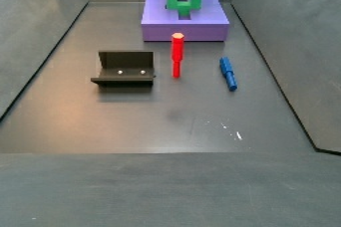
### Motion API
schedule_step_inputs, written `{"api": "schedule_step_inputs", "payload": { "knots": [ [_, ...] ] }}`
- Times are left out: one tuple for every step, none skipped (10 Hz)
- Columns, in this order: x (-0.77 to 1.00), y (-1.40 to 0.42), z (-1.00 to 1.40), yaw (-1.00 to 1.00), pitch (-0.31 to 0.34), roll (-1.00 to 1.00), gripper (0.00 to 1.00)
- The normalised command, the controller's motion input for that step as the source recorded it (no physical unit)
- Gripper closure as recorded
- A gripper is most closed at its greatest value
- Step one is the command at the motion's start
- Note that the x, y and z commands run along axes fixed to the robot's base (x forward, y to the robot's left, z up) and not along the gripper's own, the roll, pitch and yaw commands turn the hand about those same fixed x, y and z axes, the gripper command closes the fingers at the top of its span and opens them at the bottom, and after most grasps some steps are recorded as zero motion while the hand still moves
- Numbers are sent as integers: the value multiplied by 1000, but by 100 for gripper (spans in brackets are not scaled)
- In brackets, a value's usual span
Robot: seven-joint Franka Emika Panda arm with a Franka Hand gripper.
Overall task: Pick up the brown object. Move up. Place the brown object on the fixture. Regrasp the brown object. Move to above the board. Insert the brown object.
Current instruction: Insert the brown object.
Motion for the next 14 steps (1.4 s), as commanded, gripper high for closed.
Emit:
{"api": "schedule_step_inputs", "payload": {
  "knots": [
    [17, -137, -300, -931, -36, -24, 100],
    [106, -91, -306, -923, -33, 0, 100],
    [109, -43, -251, -929, -46, 71, 100],
    [69, 0, -206, -966, -53, 101, 100],
    [60, 0, -180, -980, -67, 116, 100],
    [0, 0, -177, -954, -74, 130, 100],
    [-129, 20, -286, -611, -13, 80, 100],
    [-306, 0, -383, -97, -57, 0, 100],
    [-314, 0, -380, 0, -64, 0, 100],
    [-263, 57, -343, 0, -31, -46, 100],
    [-140, 80, -200, 123, -26, -141, 100],
    [43, 49, 0, 151, 0, -251, 100],
    [0, 31, 0, 123, -1, -207, 100],
    [0, 3, 77, 129, 0, -219, 100]
  ]
}}
